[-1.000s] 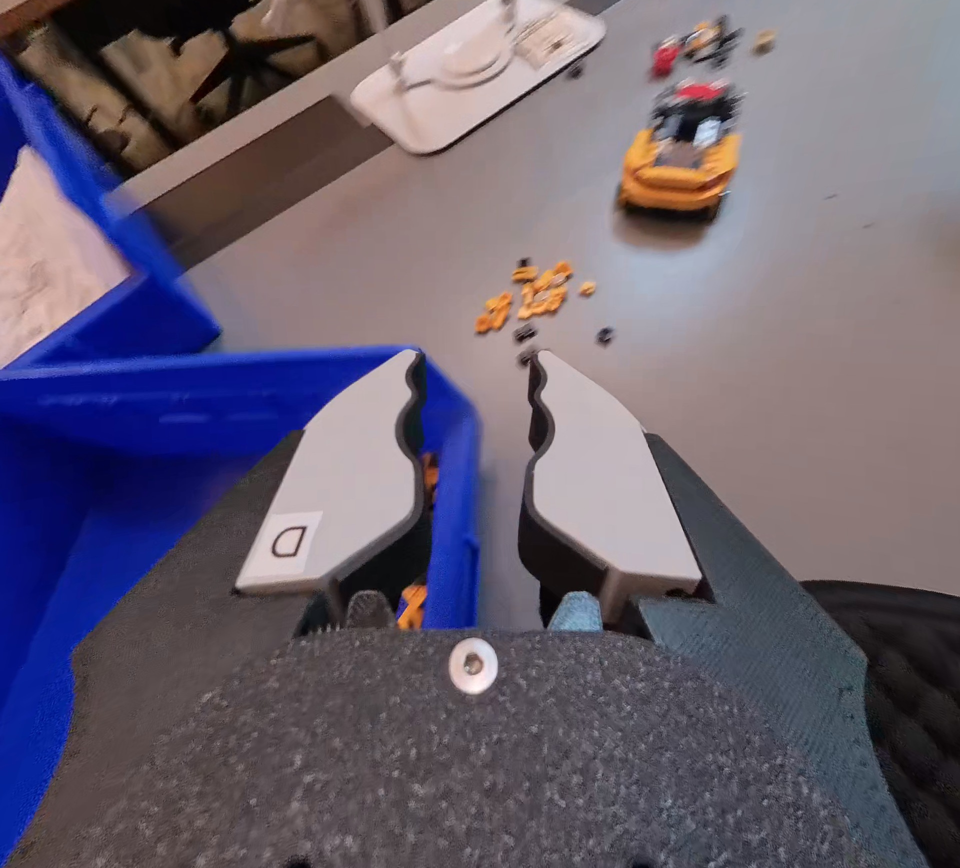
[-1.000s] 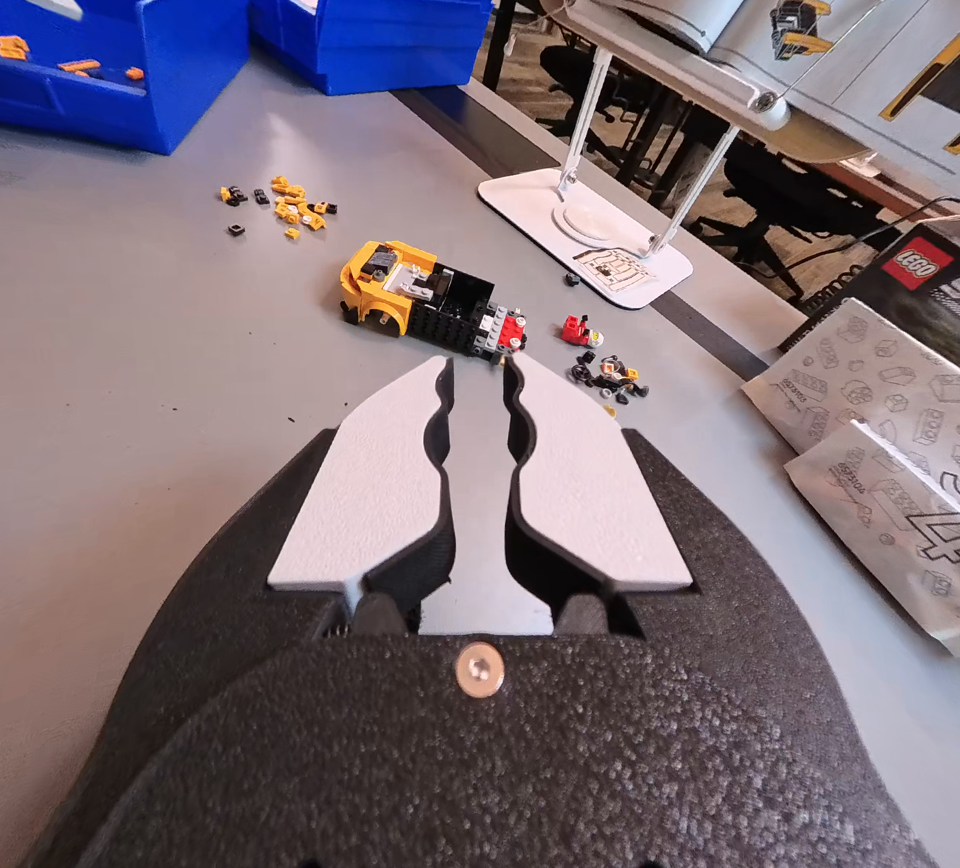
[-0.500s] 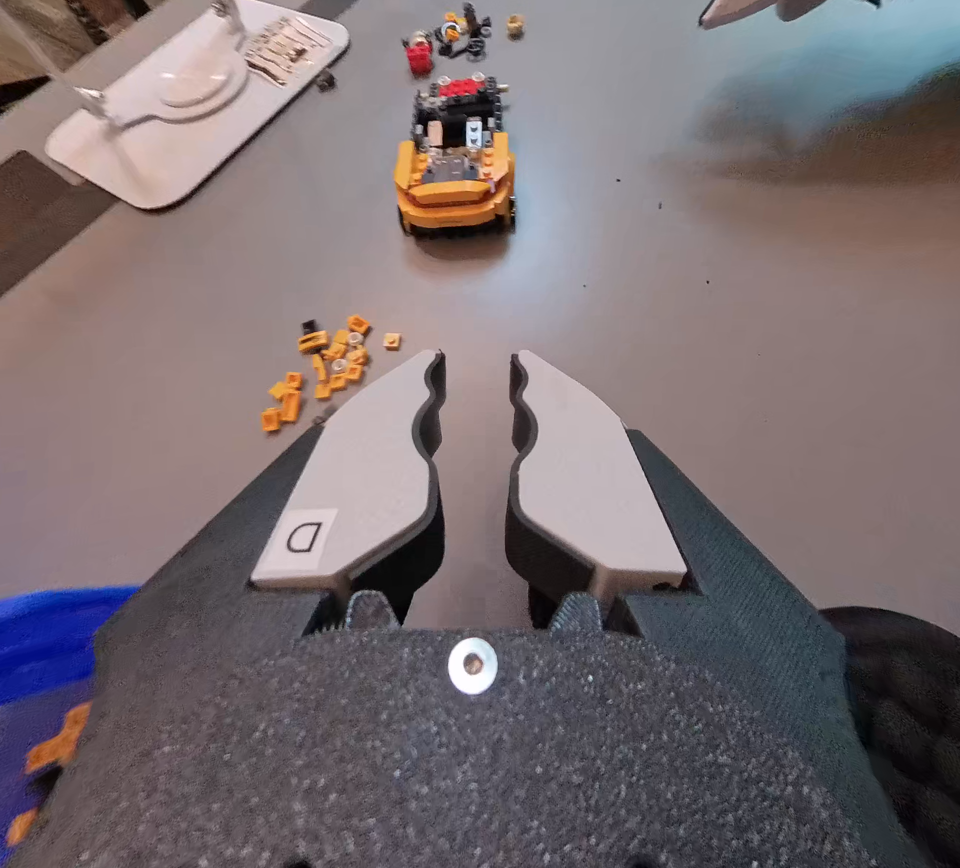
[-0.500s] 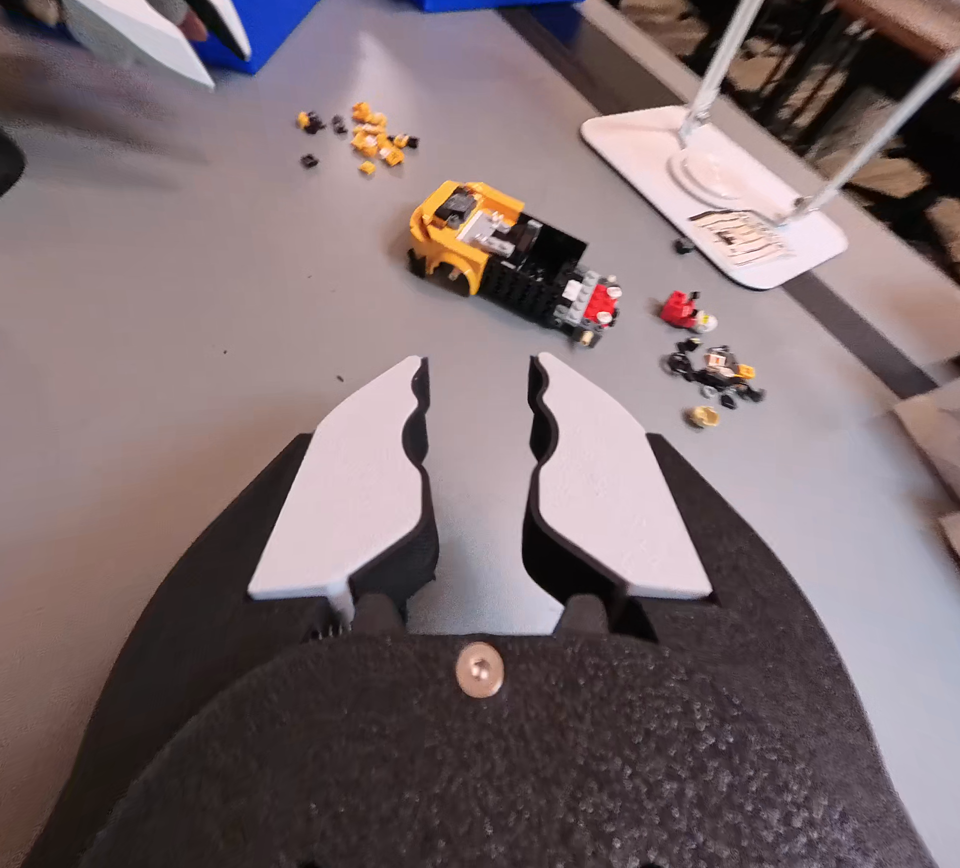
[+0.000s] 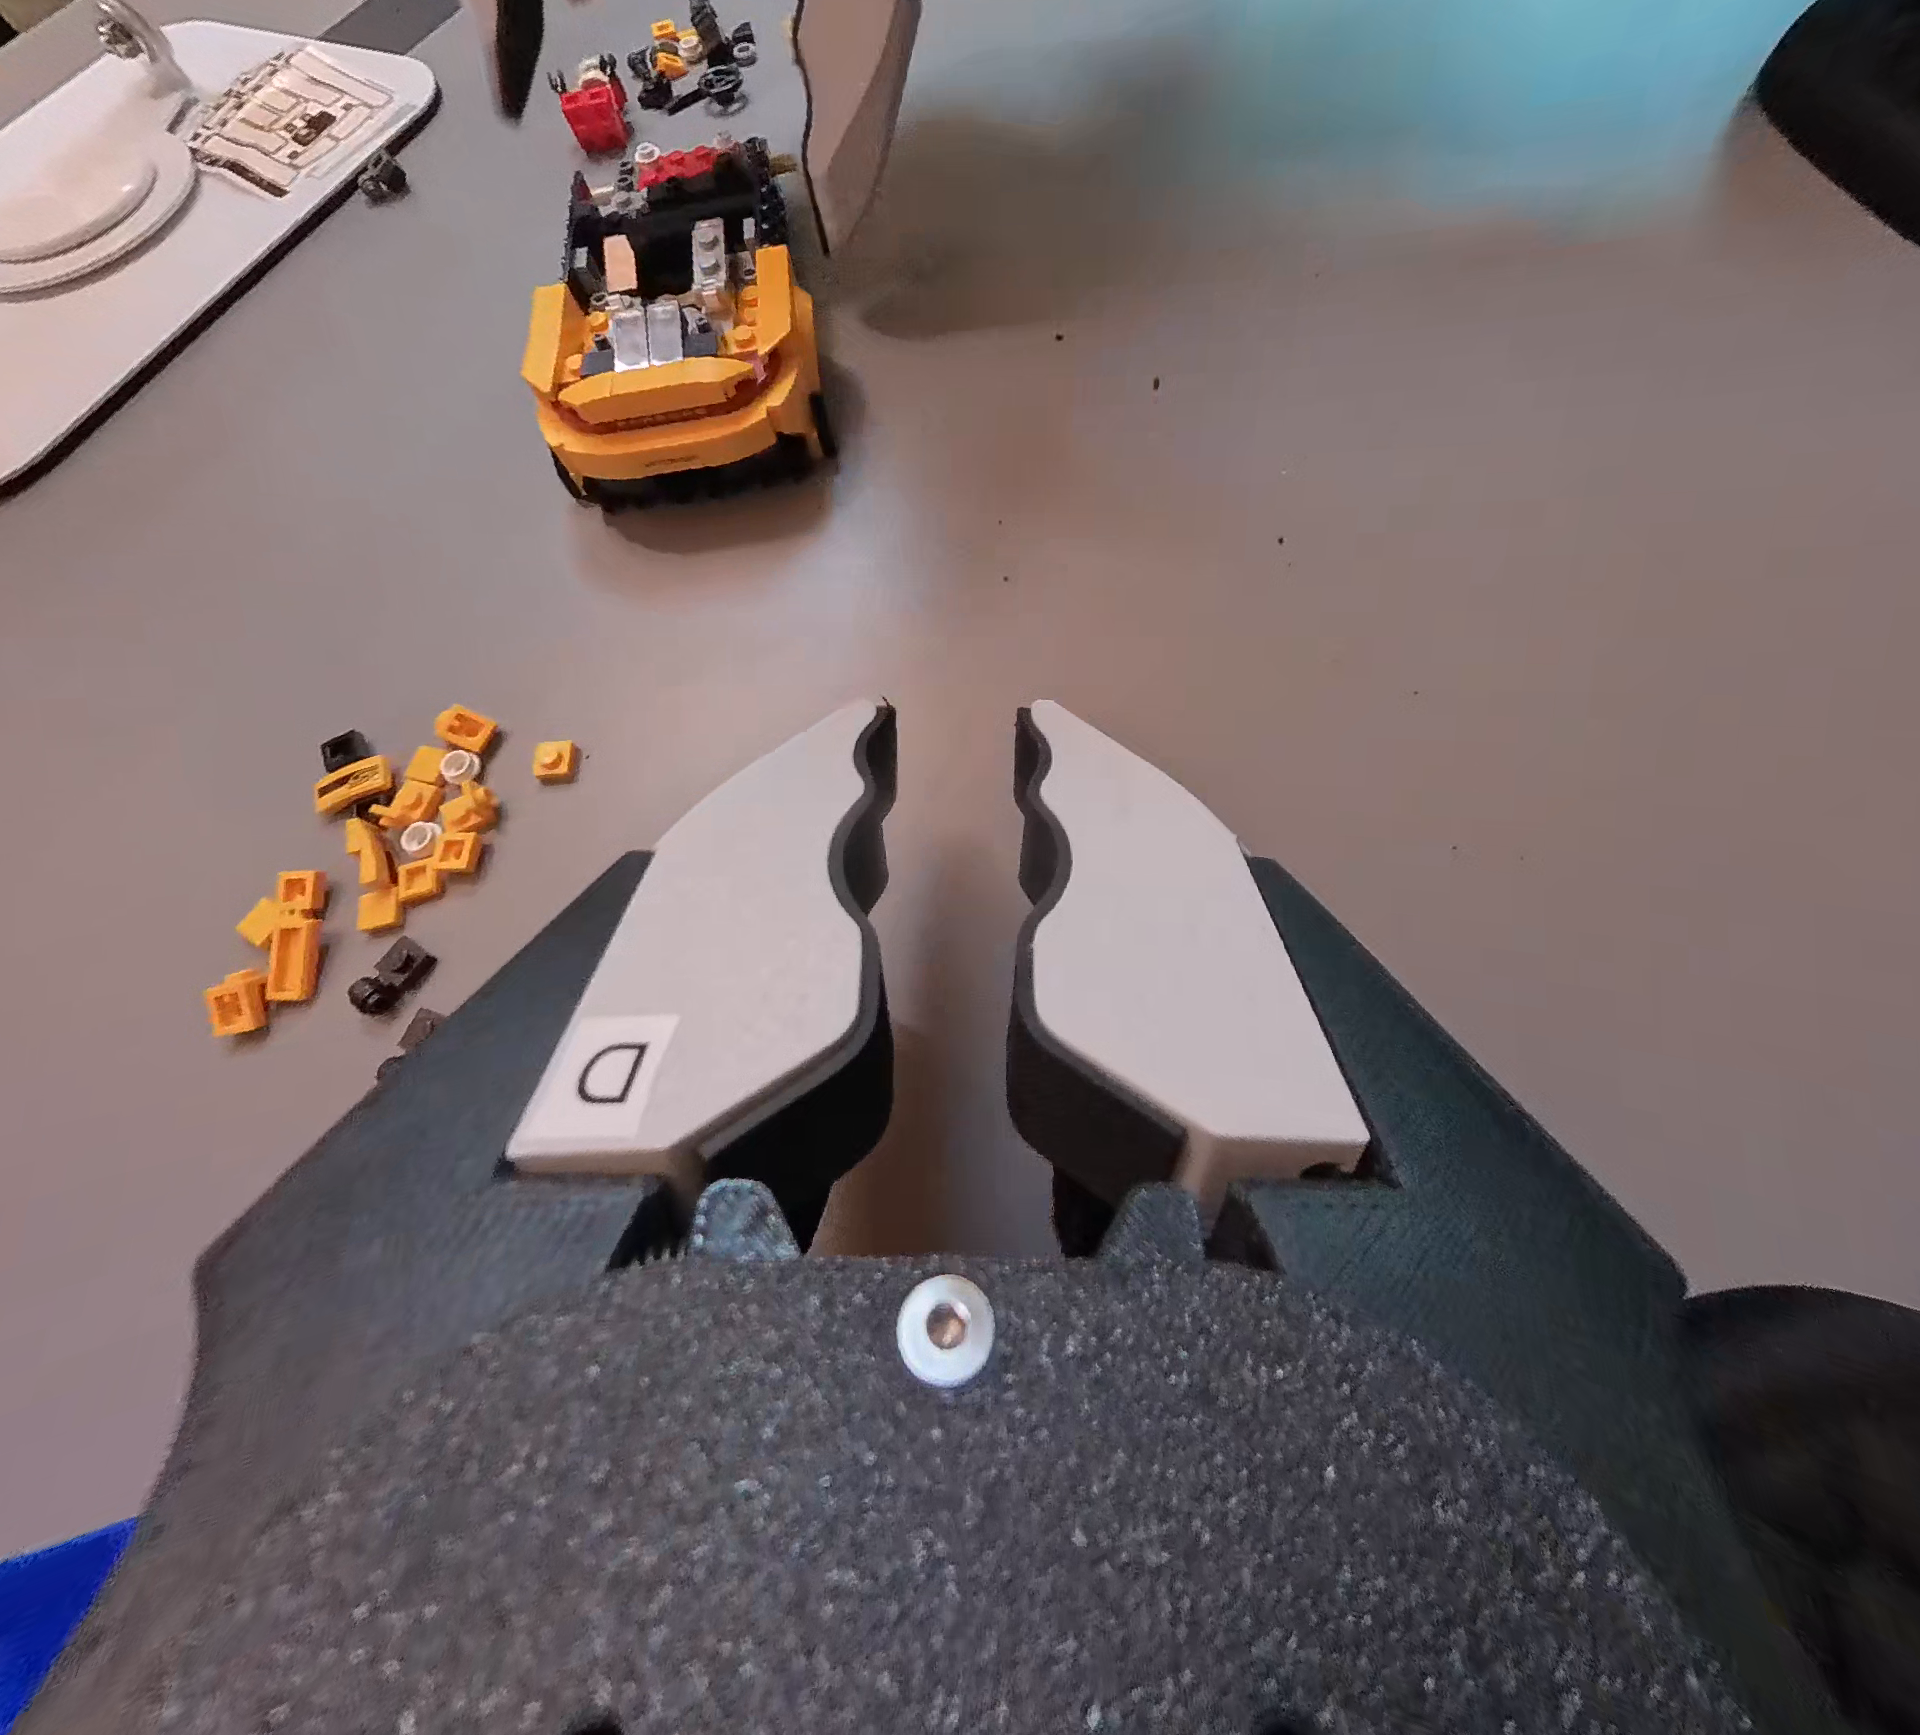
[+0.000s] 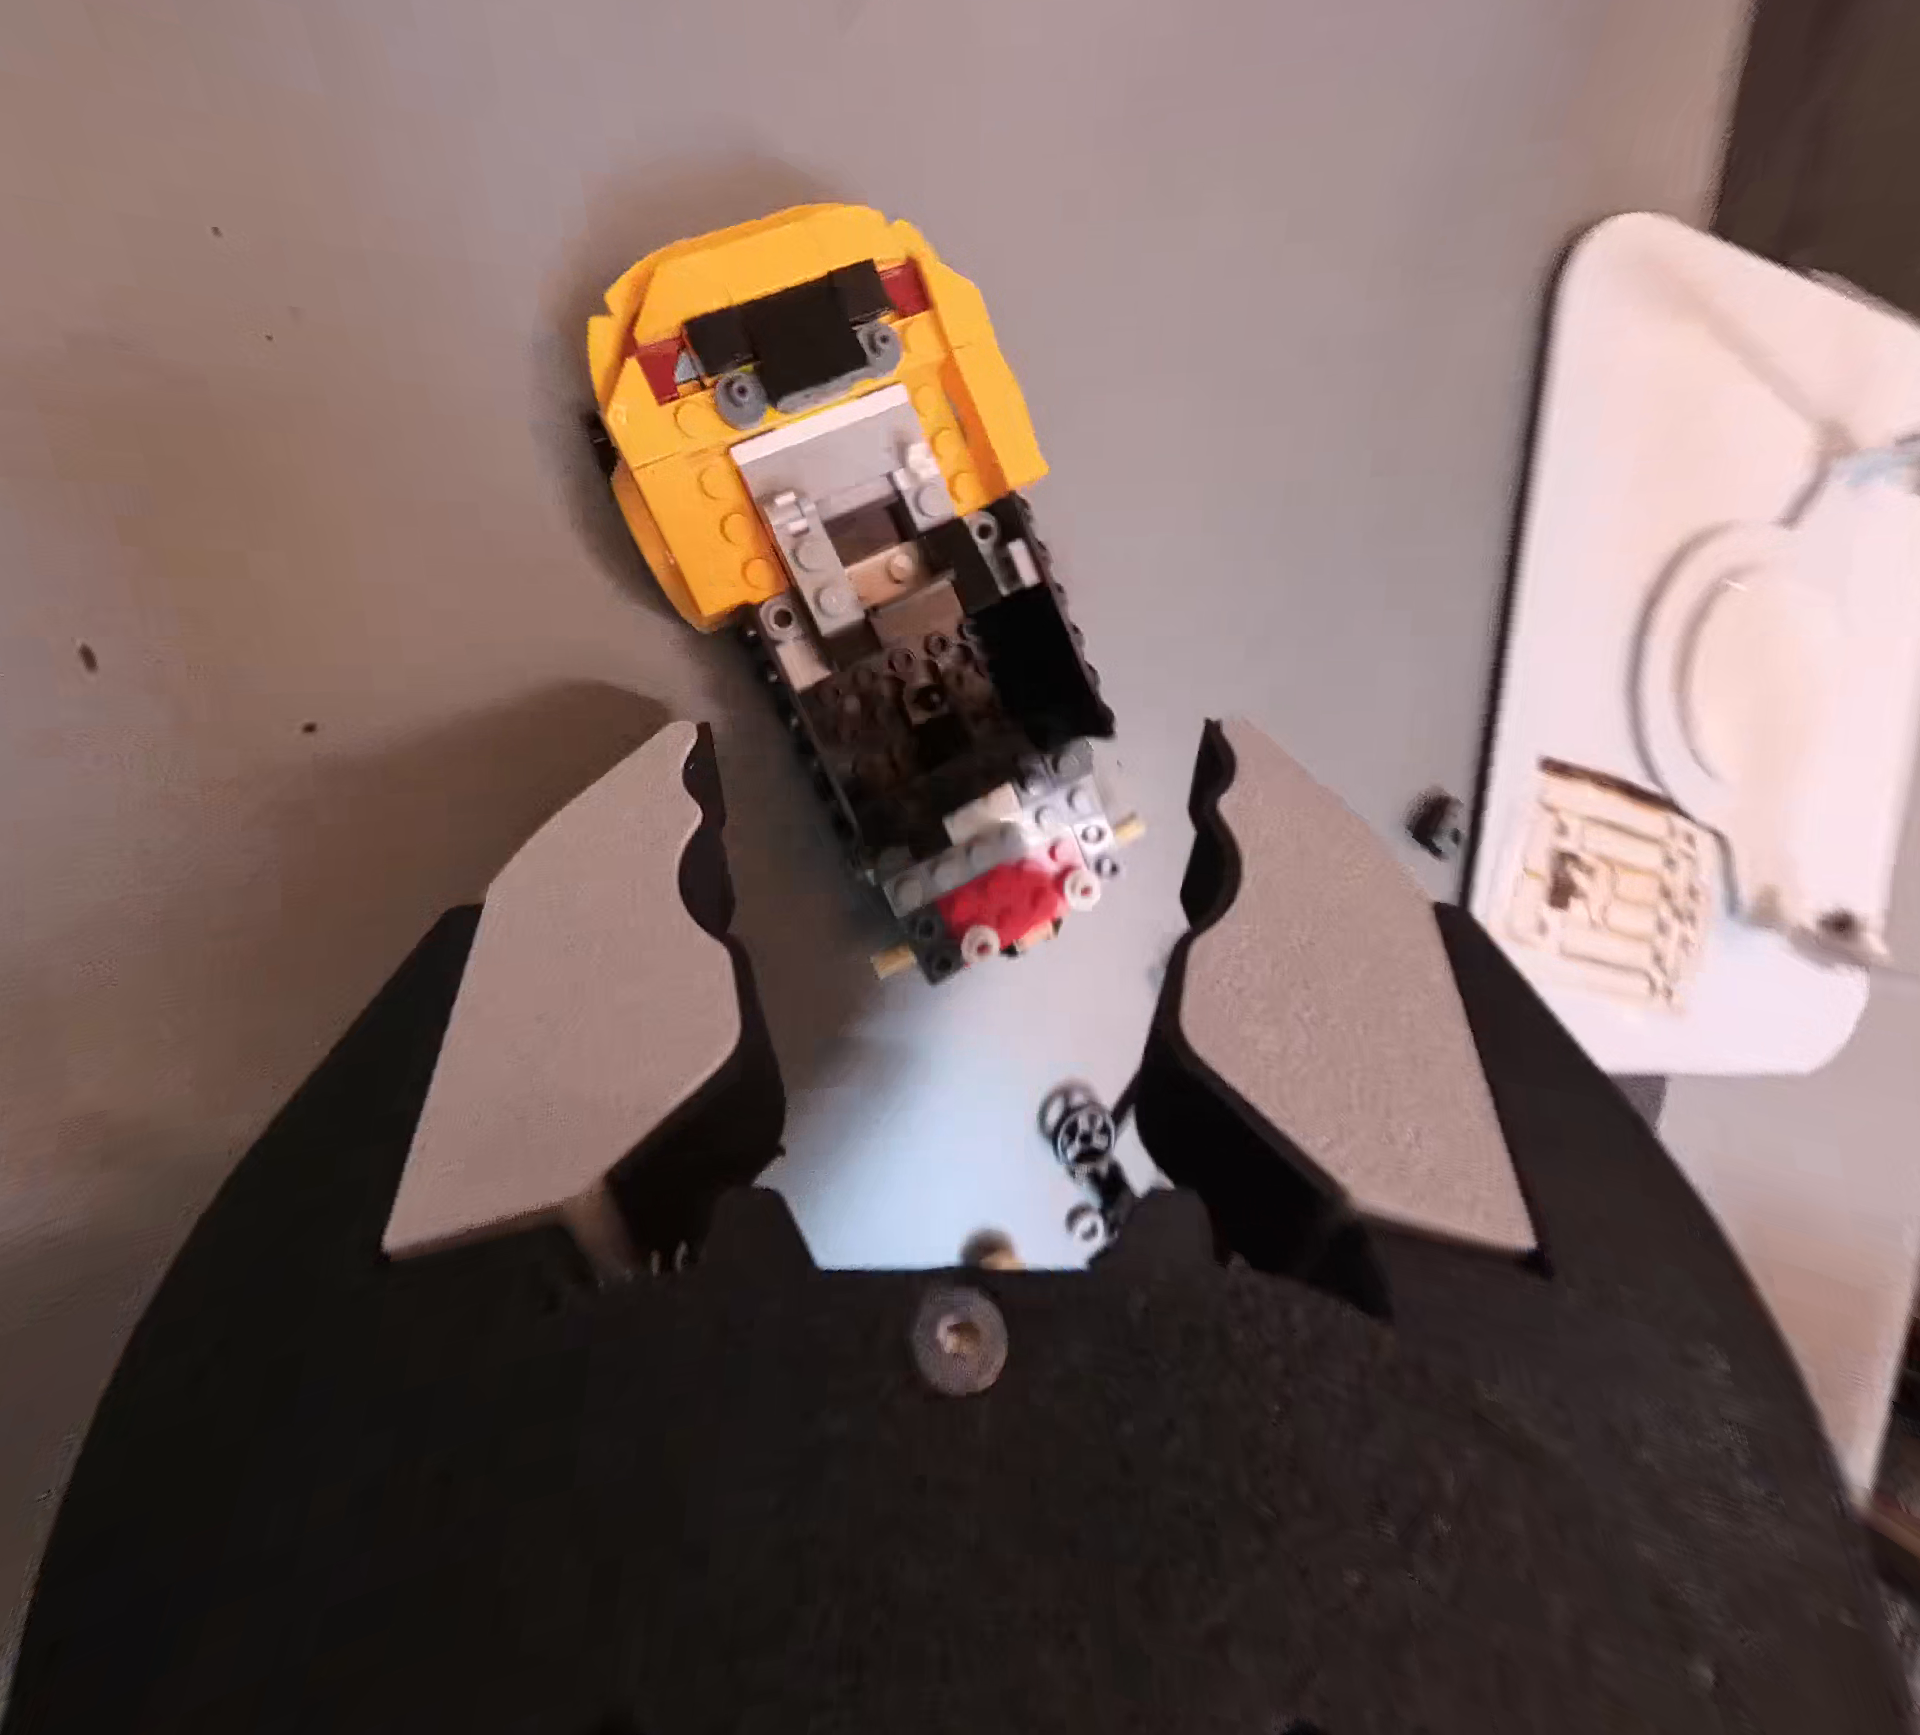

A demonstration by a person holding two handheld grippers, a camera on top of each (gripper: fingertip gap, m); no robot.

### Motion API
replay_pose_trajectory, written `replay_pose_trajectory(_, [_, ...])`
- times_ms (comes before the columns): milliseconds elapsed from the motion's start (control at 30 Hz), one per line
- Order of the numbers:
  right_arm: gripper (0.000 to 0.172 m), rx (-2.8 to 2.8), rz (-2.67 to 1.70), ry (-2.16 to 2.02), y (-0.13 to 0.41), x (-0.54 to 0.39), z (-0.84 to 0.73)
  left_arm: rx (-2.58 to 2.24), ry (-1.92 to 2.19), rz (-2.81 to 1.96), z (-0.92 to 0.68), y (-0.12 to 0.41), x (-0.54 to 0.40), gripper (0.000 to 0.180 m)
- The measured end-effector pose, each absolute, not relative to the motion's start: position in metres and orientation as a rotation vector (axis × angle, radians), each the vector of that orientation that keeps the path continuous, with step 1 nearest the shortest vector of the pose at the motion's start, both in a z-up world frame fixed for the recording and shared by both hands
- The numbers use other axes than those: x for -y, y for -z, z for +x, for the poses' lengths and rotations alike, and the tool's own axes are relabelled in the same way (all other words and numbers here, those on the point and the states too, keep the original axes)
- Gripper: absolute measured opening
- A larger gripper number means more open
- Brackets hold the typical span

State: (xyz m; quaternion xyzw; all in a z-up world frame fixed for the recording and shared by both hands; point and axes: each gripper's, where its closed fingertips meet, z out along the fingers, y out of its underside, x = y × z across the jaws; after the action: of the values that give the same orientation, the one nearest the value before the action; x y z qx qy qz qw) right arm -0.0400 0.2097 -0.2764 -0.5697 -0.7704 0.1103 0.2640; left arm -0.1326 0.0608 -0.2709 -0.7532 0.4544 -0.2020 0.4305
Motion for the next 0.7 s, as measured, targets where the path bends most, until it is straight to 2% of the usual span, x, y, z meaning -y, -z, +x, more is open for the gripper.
replay_pose_trajectory(67, [0.084,2.187,-1.552,-0.308,0.289,-0.207,-0.046,-1.11,0.521,-1.872,-0.133,0.269,-0.063,0.022])
replay_pose_trajectory(167, [0.068,2.216,-1.605,-0.321,0.293,-0.205,-0.045,-1.061,0.552,-1.878,-0.135,0.264,-0.064,0.022])
replay_pose_trajectory(333, [0.067,1.932,-1.914,-0.165,0.292,-0.194,-0.016,-1.0,0.601,-1.857,-0.139,0.253,-0.066,0.015])
replay_pose_trajectory(467, [0.066,1.453,-2.246,-0.267,0.287,-0.156,0.011,-0.966,0.625,-1.812,-0.138,0.244,-0.07,0.014])
replay_pose_trajectory(633, [0.066,1.377,-2.157,-0.171,0.291,-0.13,0.022,-0.897,0.607,-1.742,-0.136,0.224,-0.085,0.016])
replay_pose_trajectory(700, [0.075,1.354,-2.114,-0.244,0.283,-0.131,0.016,-0.892,0.568,-1.7,-0.138,0.208,-0.09,0.018])
